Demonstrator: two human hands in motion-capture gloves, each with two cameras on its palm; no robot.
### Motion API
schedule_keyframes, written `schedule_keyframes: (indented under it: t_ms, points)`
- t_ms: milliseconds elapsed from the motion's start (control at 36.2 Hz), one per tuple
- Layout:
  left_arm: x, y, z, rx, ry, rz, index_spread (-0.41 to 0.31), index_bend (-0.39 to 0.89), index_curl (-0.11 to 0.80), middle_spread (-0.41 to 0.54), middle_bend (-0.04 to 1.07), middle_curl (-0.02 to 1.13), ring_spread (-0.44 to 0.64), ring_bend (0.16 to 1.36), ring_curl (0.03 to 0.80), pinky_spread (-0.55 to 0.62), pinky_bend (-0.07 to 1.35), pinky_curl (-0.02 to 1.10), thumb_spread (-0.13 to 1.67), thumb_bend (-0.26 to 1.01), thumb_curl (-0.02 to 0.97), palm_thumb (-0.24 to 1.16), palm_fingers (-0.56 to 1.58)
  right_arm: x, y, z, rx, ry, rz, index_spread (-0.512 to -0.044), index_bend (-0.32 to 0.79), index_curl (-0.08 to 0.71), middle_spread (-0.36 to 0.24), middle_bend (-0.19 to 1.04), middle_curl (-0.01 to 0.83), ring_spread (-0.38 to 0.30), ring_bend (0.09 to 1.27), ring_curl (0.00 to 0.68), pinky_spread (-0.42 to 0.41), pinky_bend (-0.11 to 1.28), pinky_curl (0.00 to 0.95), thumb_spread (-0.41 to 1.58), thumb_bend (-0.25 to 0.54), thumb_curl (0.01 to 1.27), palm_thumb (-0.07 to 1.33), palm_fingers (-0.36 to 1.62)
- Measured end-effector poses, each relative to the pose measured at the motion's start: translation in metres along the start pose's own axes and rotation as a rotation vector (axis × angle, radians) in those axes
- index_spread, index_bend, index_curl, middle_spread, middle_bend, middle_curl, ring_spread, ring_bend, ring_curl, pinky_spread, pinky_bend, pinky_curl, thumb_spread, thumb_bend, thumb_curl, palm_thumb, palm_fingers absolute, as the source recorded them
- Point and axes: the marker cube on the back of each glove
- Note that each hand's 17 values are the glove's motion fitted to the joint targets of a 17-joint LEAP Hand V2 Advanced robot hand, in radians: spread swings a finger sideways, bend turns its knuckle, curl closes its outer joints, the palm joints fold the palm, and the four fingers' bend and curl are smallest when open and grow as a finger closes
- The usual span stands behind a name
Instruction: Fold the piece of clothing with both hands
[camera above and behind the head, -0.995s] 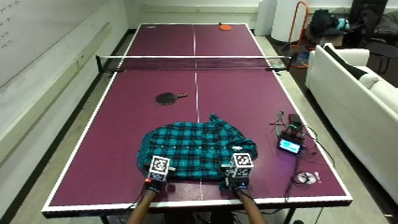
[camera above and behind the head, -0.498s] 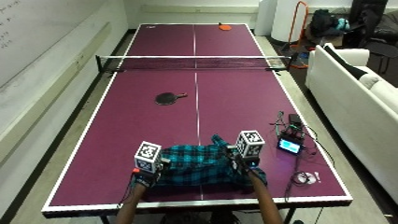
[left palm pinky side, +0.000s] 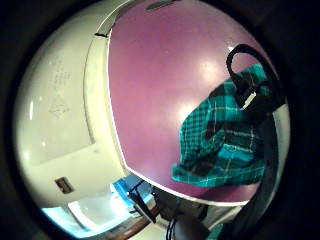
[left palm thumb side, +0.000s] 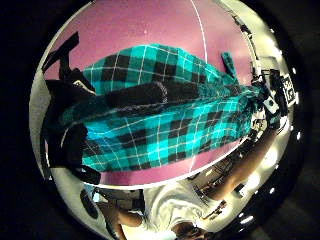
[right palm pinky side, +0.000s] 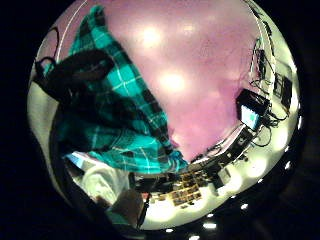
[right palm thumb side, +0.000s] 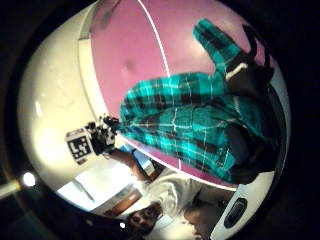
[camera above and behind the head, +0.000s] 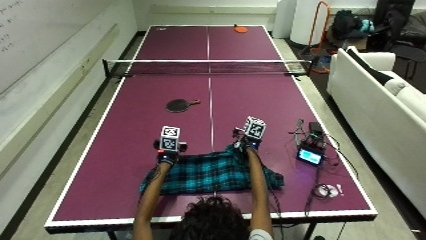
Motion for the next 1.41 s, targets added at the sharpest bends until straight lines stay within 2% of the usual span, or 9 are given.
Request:
schedule_keyframes:
  t_ms: [83,221,470,608,719,830,912,1106,1410]
  points:
    - [-0.001,-0.015,-0.004,0.008,-0.045,-0.056,-0.339,0.14,0.431,-0.374,0.41,0.48,-0.39,0.66,0.404,-0.3,0.22,0.39,1.1,0.05,0.316,0.82,1.25,0.012,-0.017,-0.01,0.014,-0.148,0.021,-0.319,0.03,0.284,-0.238,0.47,0.481,-0.24,0.81,0.485,-0.315,0.52,0.414,1.14,0.109,0.28,0.97,1.15]
    - [-0.007,-0.014,-0.006,0.294,-0.081,-0.086,-0.258,0.06,0.38,-0.301,0.24,0.46,-0.34,0.63,0.414,-0.22,0.33,0.44,1.11,0.04,0.319,0.84,0.85,0.045,-0.001,-0.011,0.361,-0.222,0.117,-0.316,0.13,0.303,-0.192,0.38,0.466,-0.192,0.68,0.469,-0.144,0.45,0.422,1.18,0.021,0.25,0.85,0.8]
    - [0.0,0.042,0.046,0.097,-0.187,0.044,-0.212,0.11,0.344,-0.251,0.17,0.41,-0.28,0.59,0.387,-0.1,0.31,0.43,1.14,-0.03,0.305,0.8,0.78,0.109,0.091,0.053,0.449,-0.102,0.492,-0.307,0.13,0.297,-0.136,0.29,0.431,-0.08,0.46,0.383,0.051,0.41,0.381,1.21,-0.047,0.26,0.77,0.62]
    - [-0.002,0.046,0.087,0.036,-0.179,0.054,-0.193,0.18,0.37,-0.188,0.09,0.39,-0.16,0.51,0.38,0.04,0.29,0.44,1.23,-0.1,0.234,0.54,0.56,0.136,0.106,0.093,0.456,-0.054,0.601,-0.272,0.11,0.307,-0.057,0.18,0.405,0.045,0.42,0.385,0.165,0.42,0.394,1.18,-0.06,0.24,0.64,0.32]
    - [0.007,0.051,0.11,-0.059,0.0,0.08,-0.157,0.1,0.35,-0.134,0.08,0.36,-0.07,0.5,0.374,0.12,0.39,0.45,1.34,-0.08,0.171,0.33,0.41,0.158,0.101,0.116,0.463,-0.054,0.685,-0.259,0.05,0.266,-0.027,0.18,0.384,0.054,0.54,0.388,0.213,0.4,0.364,1.17,-0.039,0.25,0.61,0.38]
    - [0.019,0.04,0.108,0.053,0.031,0.073,-0.142,0.15,0.35,-0.1,0.11,0.33,0.0,0.5,0.359,0.2,0.41,0.44,1.41,-0.04,0.145,0.25,0.39,0.162,0.099,0.111,0.621,0.049,0.665,-0.268,0.0,0.207,-0.088,0.37,0.427,-0.061,0.62,0.369,0.188,0.35,0.317,1.17,-0.007,0.26,0.64,0.68]
    - [0.032,0.039,0.105,0.043,-0.003,0.085,-0.134,0.17,0.357,-0.08,0.15,0.33,0.05,0.52,0.353,0.29,0.35,0.42,1.46,-0.02,0.133,0.22,0.37,0.156,0.089,0.095,0.752,0.167,0.633,-0.292,0.04,0.196,-0.149,0.48,0.46,-0.129,0.76,0.392,0.018,0.36,0.31,1.16,0.089,0.3,0.84,1.09]
    - [0.031,0.037,0.086,0.065,-0.022,0.096,-0.126,0.16,0.357,-0.084,0.19,0.33,0.05,0.59,0.357,0.37,0.28,0.38,1.5,0.01,0.137,0.2,0.46,0.136,0.01,0.075,0.789,-0.043,0.455,-0.308,0.07,0.211,-0.194,0.5,0.493,-0.193,0.84,0.482,-0.193,0.48,0.391,1.06,0.097,0.36,0.96,1.16]
    - [-0.057,0.034,0.048,0.268,0.312,-0.013,-0.125,0.14,0.346,-0.105,0.19,0.35,0.0,0.61,0.362,0.36,0.24,0.36,1.42,0.03,0.189,0.31,0.53,-0.102,0.024,0.024,0.731,-0.143,-0.047,-0.313,0.07,0.203,-0.22,0.51,0.501,-0.224,0.84,0.495,-0.287,0.5,0.412,0.93,0.032,0.41,1.0,1.16]
